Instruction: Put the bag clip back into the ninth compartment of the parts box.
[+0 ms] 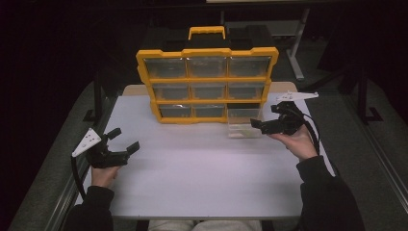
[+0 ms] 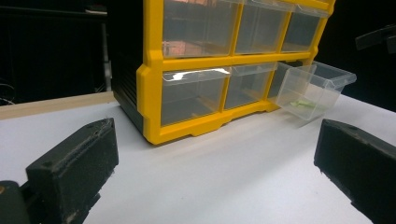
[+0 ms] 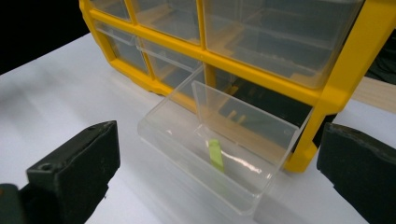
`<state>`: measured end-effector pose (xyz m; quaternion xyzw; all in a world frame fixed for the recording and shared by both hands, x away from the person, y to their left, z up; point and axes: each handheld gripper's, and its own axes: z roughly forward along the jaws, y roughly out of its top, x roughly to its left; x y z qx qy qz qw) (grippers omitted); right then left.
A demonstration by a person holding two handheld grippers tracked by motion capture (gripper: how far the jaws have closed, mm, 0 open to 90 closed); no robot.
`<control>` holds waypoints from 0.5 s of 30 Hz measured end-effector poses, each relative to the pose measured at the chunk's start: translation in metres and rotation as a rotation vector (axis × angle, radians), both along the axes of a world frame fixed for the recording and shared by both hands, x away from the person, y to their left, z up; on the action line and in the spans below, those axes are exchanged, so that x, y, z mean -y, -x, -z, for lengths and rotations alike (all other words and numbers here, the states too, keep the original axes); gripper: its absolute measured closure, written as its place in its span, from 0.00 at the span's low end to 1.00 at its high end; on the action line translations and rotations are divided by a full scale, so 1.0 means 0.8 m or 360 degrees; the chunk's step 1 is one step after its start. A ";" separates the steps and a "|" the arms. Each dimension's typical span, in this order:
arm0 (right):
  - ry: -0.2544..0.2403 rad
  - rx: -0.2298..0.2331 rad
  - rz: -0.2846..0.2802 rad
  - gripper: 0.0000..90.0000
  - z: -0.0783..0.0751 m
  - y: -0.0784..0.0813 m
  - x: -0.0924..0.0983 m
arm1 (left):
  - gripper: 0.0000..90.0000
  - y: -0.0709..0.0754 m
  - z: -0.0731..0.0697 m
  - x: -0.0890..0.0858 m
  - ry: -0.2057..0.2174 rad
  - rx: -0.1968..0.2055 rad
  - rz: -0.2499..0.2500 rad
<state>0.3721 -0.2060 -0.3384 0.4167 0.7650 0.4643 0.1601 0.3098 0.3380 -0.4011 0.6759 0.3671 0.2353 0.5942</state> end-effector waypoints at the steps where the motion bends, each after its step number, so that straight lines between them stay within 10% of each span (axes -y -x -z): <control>1: 0.0000 0.0007 0.0004 0.00 0.001 0.001 0.001 | 0.00 0.000 0.000 0.000 0.0000 0.0001 0.0002; 15: -0.0032 0.0148 0.0067 0.00 0.013 0.024 0.017 | 0.00 0.000 0.000 0.002 0.0001 -0.0003 0.0009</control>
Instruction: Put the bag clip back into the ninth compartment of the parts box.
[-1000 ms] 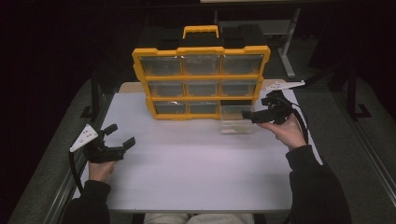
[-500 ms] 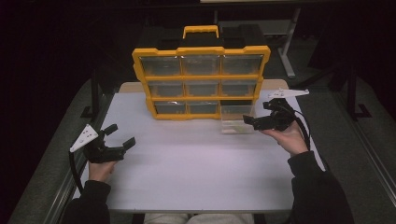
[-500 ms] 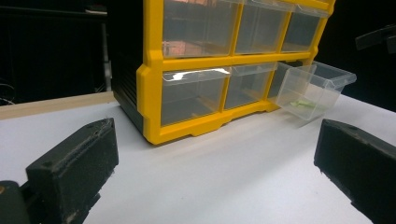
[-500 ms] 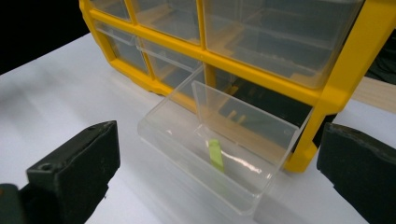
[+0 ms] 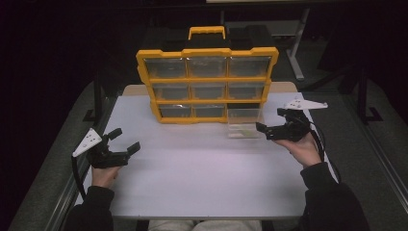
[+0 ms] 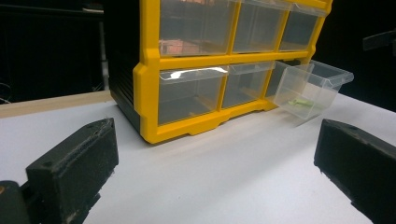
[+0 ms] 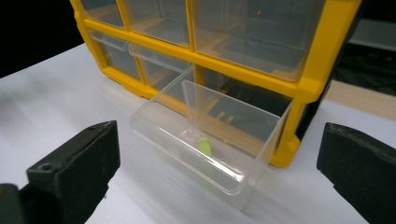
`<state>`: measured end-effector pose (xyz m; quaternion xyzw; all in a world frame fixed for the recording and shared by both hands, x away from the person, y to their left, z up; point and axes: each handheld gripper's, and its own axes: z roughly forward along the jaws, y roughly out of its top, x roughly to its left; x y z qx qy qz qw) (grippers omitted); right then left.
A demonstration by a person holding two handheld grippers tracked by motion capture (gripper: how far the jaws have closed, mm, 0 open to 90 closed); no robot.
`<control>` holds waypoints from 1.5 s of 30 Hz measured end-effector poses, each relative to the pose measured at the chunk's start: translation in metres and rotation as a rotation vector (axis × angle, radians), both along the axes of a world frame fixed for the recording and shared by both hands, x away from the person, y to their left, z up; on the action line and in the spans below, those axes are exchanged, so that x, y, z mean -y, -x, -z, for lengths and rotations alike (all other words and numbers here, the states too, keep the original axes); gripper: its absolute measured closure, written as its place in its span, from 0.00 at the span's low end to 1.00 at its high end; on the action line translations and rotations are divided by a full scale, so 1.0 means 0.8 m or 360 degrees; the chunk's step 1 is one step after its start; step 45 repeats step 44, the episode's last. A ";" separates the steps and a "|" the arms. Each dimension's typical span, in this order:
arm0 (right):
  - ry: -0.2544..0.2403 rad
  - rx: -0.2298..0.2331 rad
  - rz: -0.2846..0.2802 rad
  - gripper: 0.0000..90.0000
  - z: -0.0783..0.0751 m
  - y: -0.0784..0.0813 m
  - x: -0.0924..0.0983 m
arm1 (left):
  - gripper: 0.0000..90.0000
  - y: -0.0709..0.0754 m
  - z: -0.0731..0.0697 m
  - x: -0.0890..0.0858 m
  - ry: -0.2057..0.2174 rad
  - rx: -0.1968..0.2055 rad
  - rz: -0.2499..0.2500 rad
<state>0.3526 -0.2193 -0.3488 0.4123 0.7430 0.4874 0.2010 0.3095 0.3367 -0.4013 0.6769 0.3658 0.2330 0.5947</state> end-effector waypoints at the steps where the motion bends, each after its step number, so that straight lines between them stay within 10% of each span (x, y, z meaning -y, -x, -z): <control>1: -0.0015 0.0033 0.0005 0.00 0.004 0.005 0.003 | 0.00 0.000 0.000 0.000 0.0001 0.0000 0.0001; 45: -0.0081 0.0268 0.0191 0.00 0.069 0.060 0.017 | 0.00 -0.001 0.001 0.000 -0.0011 -0.0009 0.0007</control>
